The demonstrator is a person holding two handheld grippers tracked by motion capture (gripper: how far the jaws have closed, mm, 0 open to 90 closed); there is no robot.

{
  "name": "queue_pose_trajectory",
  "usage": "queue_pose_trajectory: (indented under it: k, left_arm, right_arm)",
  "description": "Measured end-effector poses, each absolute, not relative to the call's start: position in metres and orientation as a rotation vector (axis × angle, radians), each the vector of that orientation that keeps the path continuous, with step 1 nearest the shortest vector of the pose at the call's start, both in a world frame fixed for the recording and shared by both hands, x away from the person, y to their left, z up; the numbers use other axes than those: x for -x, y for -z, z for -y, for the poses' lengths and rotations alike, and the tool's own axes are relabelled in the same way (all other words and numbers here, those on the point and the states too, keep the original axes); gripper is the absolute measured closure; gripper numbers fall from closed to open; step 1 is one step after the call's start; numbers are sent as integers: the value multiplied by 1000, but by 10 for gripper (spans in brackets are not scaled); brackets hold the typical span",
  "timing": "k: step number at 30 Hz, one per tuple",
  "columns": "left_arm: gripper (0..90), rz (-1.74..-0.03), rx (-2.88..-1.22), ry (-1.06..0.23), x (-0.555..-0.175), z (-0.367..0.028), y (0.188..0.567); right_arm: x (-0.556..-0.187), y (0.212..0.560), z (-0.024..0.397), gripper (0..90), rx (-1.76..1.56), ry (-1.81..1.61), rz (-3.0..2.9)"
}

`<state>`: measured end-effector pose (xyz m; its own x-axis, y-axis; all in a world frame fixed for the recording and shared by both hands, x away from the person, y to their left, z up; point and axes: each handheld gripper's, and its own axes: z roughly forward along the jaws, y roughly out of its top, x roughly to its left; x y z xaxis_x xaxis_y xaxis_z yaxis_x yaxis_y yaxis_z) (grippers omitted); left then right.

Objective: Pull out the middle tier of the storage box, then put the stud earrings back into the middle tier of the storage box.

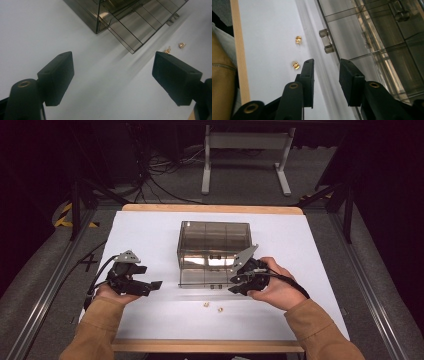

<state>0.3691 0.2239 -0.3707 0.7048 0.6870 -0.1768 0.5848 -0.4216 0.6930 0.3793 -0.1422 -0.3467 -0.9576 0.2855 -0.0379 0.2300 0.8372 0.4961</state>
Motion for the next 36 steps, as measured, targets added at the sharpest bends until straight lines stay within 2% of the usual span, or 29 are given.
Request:
queue_pose_trajectory:
  k: [22,36]
  left_arm:
    - [183,-968,-2144,-174,-368,-225,371]
    - [183,-970,-2140,-175,-368,-226,370]
  right_arm:
    - [-371,355,108,624,-417,-778,-2918]
    - [-372,374,85,591,-375,-743,-2942]
